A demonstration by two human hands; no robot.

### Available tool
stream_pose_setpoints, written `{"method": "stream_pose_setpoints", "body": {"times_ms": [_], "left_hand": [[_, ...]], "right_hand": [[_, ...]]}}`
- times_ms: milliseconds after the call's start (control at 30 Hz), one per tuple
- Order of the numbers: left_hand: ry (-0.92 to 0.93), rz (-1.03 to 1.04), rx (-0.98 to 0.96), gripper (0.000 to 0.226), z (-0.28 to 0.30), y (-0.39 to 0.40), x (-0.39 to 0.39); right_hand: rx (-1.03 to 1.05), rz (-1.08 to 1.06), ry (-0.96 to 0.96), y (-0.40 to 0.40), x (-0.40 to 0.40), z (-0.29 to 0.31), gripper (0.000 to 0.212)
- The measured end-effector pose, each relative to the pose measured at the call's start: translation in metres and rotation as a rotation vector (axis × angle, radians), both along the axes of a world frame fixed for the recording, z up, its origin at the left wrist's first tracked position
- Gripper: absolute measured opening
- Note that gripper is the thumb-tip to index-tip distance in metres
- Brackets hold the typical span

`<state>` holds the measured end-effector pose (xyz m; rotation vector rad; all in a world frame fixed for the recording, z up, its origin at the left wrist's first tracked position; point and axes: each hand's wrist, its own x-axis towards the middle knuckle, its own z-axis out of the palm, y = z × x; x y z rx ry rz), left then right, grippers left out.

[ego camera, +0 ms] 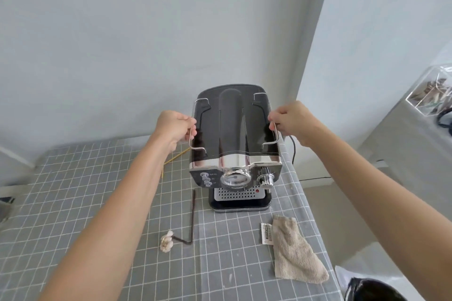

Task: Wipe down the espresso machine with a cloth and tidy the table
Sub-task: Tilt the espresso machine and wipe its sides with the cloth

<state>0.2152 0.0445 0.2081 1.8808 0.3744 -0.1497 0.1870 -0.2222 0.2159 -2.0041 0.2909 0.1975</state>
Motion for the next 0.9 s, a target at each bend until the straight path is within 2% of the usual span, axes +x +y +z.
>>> {"method": "stream_pose_setpoints", "body": {"times_ms": [67, 200, 333, 567, 700, 900], "left_hand": [[-0.005, -0.028, 0.047, 0.016, 0.003, 0.002, 0.012], [-0.033, -0.129, 0.195, 0.018, 0.016, -0.005, 0.037], [-0.085, -0.268, 0.327, 0.019, 0.020, -0.023, 0.055], [-0.285, -0.480, 0.558, 0.019, 0.009, -0.050, 0.065], [-0.338, -0.524, 0.575, 0.018, 0.003, -0.054, 0.067], [-0.394, -0.534, 0.617, 0.019, -0.003, -0.048, 0.064]], "right_hand": [[0.091, -0.031, -0.005, 0.006, -0.013, 0.005, 0.024], [0.233, -0.135, -0.047, 0.015, -0.044, 0.013, 0.026], [0.394, -0.183, -0.006, 0.031, -0.080, 0.011, 0.028], [0.701, -0.338, 0.065, 0.067, -0.115, -0.006, 0.019], [0.759, -0.372, 0.070, 0.076, -0.120, -0.010, 0.017], [0.732, -0.253, 0.064, 0.079, -0.126, -0.014, 0.021]]}}
